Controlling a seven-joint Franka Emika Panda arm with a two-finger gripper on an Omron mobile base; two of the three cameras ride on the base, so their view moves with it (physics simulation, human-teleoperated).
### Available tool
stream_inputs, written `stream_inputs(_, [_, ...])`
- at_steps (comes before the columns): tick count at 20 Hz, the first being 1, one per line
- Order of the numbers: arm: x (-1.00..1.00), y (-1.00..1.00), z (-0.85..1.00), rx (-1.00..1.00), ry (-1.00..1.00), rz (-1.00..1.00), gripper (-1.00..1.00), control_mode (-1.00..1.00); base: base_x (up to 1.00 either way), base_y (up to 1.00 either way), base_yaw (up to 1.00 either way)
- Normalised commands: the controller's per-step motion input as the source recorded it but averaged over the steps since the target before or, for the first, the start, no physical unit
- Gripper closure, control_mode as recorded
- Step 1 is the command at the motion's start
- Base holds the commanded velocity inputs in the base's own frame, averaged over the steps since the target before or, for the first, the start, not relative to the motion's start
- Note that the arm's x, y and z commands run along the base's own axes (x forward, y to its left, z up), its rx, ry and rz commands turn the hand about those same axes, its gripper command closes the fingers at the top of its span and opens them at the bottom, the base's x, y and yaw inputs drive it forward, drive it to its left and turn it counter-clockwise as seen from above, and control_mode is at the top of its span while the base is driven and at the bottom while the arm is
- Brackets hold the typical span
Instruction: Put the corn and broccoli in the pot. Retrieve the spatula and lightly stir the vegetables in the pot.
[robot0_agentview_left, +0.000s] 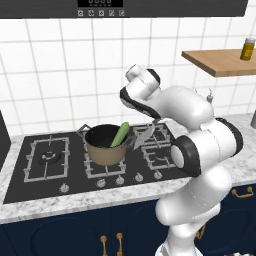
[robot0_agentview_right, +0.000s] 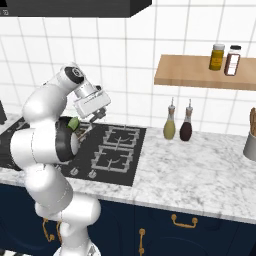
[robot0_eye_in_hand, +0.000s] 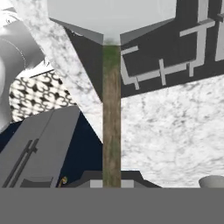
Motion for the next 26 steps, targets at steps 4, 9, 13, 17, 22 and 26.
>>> stream_inputs(4, [0.13, 0.42, 0.57, -0.11, 0.00, -0.09, 1.00, -1.00, 0.00, 0.00, 0.00])
stream_inputs(9, [0.20, 0.49, 0.39, -0.13, 0.00, -0.10, 1.00, -1.00, 0.00, 0.00, 0.00])
stream_inputs(13, [-0.60, 0.06, 0.31, -0.04, -0.11, -0.02, 1.00, -1.00, 0.00, 0.00, 0.00])
stream_inputs(17, [-0.64, 0.00, 0.16, -0.04, -0.13, 0.00, 1.00, -1.00, 0.00, 0.00, 0.00])
stream_inputs(22, [-0.43, 0.00, 0.24, -0.05, -0.09, 0.00, 1.00, -1.00, 0.00, 0.00, 0.00])
stream_inputs(26, [-0.01, 0.01, 0.60, -0.01, -0.01, 0.00, 1.00, -1.00, 0.00, 0.00, 0.00])
